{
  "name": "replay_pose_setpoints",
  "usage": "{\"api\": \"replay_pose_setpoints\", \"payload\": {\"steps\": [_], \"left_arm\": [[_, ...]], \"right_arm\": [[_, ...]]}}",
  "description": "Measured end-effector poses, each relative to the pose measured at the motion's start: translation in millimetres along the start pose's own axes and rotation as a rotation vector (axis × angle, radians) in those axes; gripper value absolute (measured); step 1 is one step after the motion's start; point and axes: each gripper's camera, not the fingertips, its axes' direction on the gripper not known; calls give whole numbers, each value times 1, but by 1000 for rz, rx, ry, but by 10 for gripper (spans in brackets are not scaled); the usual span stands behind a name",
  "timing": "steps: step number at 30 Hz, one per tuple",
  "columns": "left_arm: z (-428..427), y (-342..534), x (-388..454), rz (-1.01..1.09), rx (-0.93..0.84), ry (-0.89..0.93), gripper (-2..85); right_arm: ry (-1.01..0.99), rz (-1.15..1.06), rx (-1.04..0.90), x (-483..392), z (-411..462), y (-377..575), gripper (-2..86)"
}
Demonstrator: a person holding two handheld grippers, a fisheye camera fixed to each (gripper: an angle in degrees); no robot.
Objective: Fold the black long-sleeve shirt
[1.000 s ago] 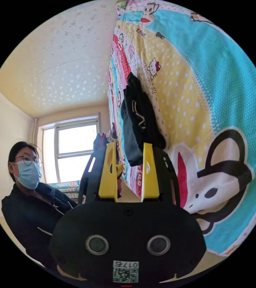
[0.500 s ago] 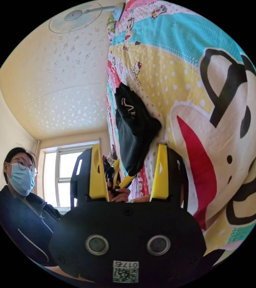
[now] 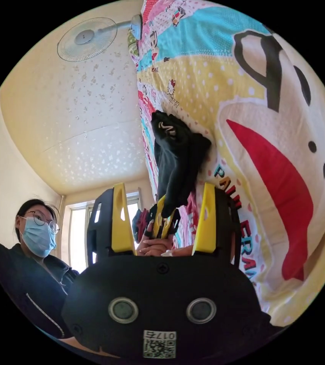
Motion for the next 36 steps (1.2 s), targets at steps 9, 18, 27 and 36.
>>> {"api": "replay_pose_setpoints", "payload": {"steps": [9,18,27,36], "left_arm": [[-35,-8,54,54,-30,33,47],[-81,18,67,66,-84,-99,46],[-71,74,104,-90,-377,-235,43],[120,45,404,592,-635,-216,42]], "right_arm": [[-183,93,88,20,37,-11,231],[-130,131,-16,22,22,1,51],[-214,558,77,24,-95,94,15],[-549,58,231,-158,-180,-49,7]]}}
